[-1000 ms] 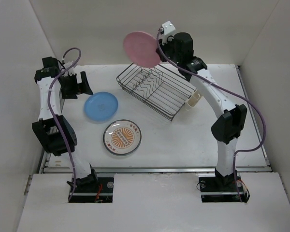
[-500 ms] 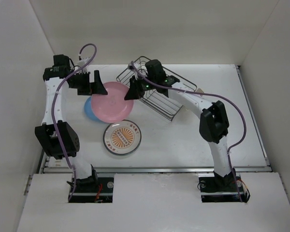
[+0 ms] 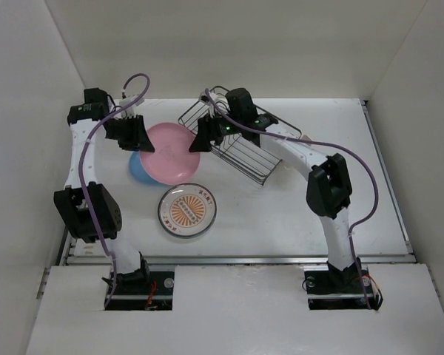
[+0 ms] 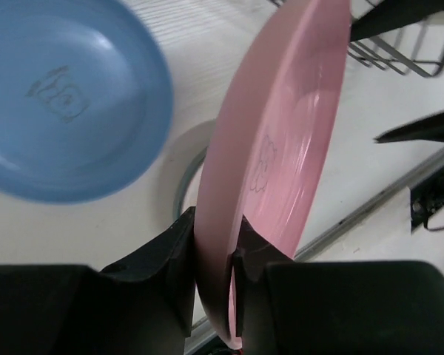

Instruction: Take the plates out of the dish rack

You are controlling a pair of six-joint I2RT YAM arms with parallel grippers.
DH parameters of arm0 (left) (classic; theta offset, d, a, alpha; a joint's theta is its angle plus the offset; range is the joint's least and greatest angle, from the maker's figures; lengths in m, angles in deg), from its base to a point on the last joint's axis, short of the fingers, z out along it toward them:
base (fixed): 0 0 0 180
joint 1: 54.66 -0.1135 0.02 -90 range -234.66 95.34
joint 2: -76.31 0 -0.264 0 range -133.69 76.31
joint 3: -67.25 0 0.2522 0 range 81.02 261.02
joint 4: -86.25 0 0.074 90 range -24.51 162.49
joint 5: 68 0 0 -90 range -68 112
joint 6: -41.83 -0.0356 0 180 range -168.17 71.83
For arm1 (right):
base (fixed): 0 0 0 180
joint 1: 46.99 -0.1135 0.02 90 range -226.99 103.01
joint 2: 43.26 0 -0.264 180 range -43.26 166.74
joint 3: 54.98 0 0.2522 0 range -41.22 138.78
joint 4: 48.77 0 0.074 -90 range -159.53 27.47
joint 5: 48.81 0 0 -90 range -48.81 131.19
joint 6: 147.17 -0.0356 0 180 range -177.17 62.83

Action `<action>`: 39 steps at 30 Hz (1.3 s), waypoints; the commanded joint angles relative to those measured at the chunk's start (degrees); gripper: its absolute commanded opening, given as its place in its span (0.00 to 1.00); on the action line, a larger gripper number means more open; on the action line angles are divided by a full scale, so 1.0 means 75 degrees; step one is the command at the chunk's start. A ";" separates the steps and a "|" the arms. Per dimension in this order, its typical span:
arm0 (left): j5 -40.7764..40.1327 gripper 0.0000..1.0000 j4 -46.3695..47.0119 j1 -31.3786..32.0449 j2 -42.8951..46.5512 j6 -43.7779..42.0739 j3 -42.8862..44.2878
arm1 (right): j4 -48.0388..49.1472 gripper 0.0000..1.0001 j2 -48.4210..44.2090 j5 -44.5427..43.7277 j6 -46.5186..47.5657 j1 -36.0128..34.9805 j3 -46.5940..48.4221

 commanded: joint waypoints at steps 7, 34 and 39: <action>-0.1504 0.00 0.1004 -0.0925 -0.0569 0.1168 -0.0284 | 0.0932 1.00 -0.1286 -0.2515 0.0145 -0.0115 -0.0442; -0.7404 1.00 0.1801 -0.0538 0.0600 0.2082 0.0255 | 0.0909 1.00 -0.2599 -0.9320 -0.1458 0.0516 -0.1776; -1.0230 1.00 0.1976 -0.0538 0.0741 0.2680 0.0092 | 0.0804 1.00 -0.3818 -1.3221 -0.2503 0.1302 -0.2902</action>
